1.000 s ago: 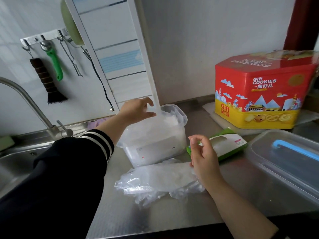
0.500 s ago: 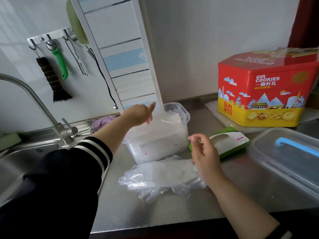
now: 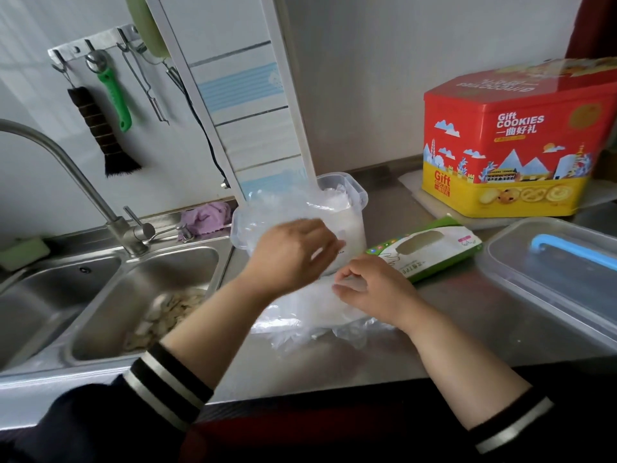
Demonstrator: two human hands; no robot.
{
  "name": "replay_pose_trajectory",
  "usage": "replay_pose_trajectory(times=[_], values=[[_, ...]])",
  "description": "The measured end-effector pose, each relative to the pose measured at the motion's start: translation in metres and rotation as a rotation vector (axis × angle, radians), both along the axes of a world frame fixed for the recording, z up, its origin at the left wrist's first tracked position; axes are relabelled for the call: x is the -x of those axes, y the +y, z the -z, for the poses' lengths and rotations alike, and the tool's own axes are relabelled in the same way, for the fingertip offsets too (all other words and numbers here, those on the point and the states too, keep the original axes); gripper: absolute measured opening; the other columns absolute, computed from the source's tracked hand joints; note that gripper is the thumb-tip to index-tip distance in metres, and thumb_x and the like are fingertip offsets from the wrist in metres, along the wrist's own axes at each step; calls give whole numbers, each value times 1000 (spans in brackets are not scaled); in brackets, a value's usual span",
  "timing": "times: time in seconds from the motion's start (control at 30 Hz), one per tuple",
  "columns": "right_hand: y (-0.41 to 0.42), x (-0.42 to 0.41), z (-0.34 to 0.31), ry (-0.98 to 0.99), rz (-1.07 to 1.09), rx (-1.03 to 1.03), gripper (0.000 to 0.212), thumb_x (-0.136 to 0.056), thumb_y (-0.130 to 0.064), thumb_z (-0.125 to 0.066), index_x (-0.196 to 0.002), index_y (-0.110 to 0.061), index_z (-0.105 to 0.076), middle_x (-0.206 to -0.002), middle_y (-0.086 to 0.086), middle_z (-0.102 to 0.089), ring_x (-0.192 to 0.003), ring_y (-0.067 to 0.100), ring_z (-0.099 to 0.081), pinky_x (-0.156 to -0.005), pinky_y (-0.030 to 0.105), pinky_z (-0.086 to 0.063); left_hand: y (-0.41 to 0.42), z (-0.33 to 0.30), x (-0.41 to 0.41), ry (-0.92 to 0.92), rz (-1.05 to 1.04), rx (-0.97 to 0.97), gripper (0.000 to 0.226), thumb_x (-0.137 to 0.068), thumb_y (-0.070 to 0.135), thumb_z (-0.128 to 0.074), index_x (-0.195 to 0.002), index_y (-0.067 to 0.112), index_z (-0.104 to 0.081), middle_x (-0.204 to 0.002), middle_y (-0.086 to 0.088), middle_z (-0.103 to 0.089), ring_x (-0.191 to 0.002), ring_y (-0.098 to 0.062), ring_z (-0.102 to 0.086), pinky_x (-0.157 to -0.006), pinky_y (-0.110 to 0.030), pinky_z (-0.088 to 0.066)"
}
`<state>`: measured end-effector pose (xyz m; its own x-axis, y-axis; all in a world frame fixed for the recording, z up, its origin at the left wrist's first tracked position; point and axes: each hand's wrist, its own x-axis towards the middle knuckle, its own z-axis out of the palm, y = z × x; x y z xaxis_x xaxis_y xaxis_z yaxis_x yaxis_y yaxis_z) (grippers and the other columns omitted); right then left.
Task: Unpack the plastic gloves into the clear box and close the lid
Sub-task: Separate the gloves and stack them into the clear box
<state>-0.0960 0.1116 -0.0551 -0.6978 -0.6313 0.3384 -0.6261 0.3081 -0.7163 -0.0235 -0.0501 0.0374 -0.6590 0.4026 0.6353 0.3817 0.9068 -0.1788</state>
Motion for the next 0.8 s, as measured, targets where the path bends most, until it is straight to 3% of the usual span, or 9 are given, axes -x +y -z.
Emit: replay_pose_trajectory(times=[0.07, 0.13, 0.2, 0.3, 0.43, 0.53, 0.67, 0.73, 0.8], values=[[-1, 0, 0, 51, -9, -78, 19, -75, -45, -67, -84, -29, -62, -92, -11, -56, -92, 11, -55, -79, 25, -41, 7, 22, -11, -227, -80, -174, 27, -93, 38, -55, -84, 17, -70, -76, 3, -65, -65, -16, -60, -56, -32, -49], [-2, -1, 2, 81, -3, -106, 29, -71, -48, -59, -88, -25, -67, -94, -8, -57, -92, 13, -56, -77, 26, -41, 5, 41, -16, -428, -181, -331, 20, -88, 38, -63, -97, 22, -71, -91, 7, -68, -80, -11, -62, -73, -33, -51], [-3, 0, 3, 53, 8, -48, 27, -73, -44, -62, -86, -22, -71, -93, -7, -59, -90, 14, -56, -75, 29, -44, 0, 54, -19, -552, -262, -356, 29, -85, 34, -69, -111, 23, -69, -106, 6, -68, -97, -15, -61, -86, -33, -47], [-5, 2, 6, 88, 36, -2, 7, -81, -25, -73, -81, -19, -71, -89, -9, -59, -87, 12, -56, -71, 30, -44, -1, 61, -20, -552, -313, -380, 30, -84, 24, -69, -114, 23, -69, -110, 3, -68, -102, -19, -58, -89, -32, -44], [-7, 1, 5, 244, 79, 162, 15, -83, -28, -73, -77, -15, -69, -82, -6, -61, -80, 10, -52, -66, 25, -41, 4, 55, -18, -483, -303, -459, 22, -85, 28, -71, -106, 23, -72, -98, 1, -68, -94, -19, -56, -82, -34, -45], [-6, -1, 0, 305, 77, 303, 24, -88, -35, -61, -82, -12, -69, -85, -3, -62, -79, 10, -55, -67, 21, -42, 6, 41, -12, -497, -272, -506, 15, -86, 28, -71, -96, 17, -74, -90, -3, -68, -89, -21, -57, -80, -32, -43], [0, -4, -6, 44, 167, 392, 40, -93, -52, -51, -113, -20, -61, -101, -12, -62, -84, -1, -58, -74, 18, -47, 5, 19, -10, -548, -246, -687, 16, -87, 29, -70, -74, 28, -61, -80, 9, -63, -78, -6, -57, -73, -21, -42], [3, -8, -13, -192, 165, 452, 48, -86, -58, -47, -119, -25, -55, -99, -11, -65, -88, 2, -61, -80, 22, -49, 4, 10, -10, -555, -236, -696, 18, -89, 28, -68, -74, 22, -59, -70, 12, -59, -64, -2, -49, -63, -17, -39], [5, -9, -19, -341, 123, 556, 48, -81, -55, -53, -117, -24, -54, -89, -2, -69, -84, 10, -65, -80, 27, -50, 4, 1, -9, -573, -228, -715, 18, -90, 27, -66, -84, 11, -61, -72, 11, -63, -63, -2, -53, -63, -16, -41]])
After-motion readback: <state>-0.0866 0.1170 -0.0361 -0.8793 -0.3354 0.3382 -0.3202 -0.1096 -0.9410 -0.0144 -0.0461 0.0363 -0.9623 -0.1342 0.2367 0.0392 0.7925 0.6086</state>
